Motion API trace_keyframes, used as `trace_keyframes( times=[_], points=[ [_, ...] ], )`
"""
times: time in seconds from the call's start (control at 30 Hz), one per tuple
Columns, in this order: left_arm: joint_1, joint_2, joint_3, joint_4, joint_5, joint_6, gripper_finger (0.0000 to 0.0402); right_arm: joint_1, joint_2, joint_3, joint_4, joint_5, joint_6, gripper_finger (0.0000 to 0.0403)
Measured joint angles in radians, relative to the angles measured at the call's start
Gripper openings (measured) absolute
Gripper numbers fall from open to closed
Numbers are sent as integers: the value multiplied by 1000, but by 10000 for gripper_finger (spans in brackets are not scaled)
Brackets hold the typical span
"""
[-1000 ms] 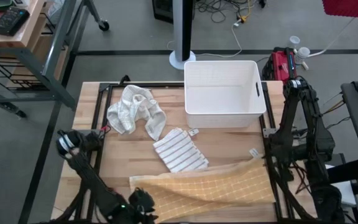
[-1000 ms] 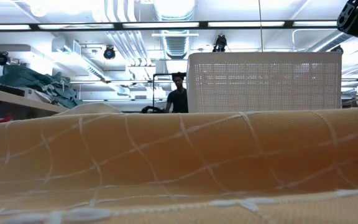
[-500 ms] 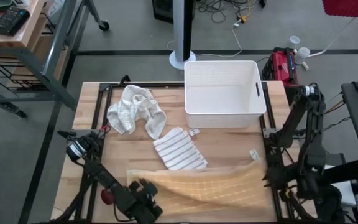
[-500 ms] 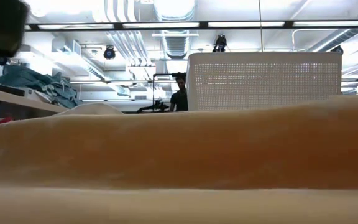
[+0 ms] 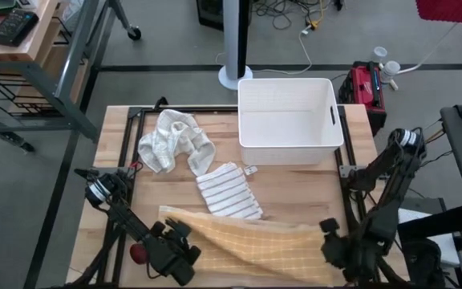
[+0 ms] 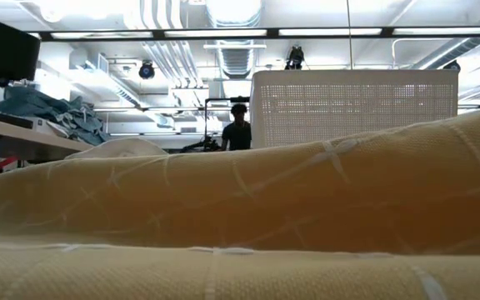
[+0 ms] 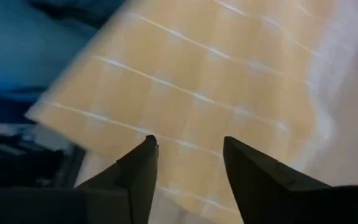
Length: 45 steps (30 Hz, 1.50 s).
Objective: Fold towel
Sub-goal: Fold the yellow squared towel
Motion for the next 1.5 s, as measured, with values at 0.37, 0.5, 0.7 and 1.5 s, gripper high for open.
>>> trace_keyframes(
  times=[0.37, 0.5, 0.7, 1.5],
  points=[
    [19, 0, -61, 67, 24, -104, 36, -11, 305, 264, -46, -202, -188, 197],
    [22, -4, -64, 70, 6, -105, 37, -24, 375, 311, -78, -235, -226, 196],
    [27, -9, -64, 80, -9, -102, 37, -47, 376, 311, -67, -181, -267, 174],
    [4, -53, -8, 37, 83, -89, 37, -54, 293, 291, -616, -42, -232, 10]
  ],
)
